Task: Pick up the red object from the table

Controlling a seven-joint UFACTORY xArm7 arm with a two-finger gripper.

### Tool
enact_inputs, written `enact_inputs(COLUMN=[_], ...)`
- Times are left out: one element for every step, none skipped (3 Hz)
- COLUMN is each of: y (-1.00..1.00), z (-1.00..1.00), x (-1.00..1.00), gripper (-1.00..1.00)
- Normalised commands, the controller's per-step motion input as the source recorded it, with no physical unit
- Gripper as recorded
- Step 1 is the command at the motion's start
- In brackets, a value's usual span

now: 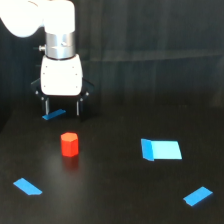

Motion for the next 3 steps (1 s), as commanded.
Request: enact_inputs(y=[-0.64,-0.8,-0.86], z=[0.19,0.11,0.18], x=[0.63,0.2,0.0], gripper=[1.0,1.0,1.0])
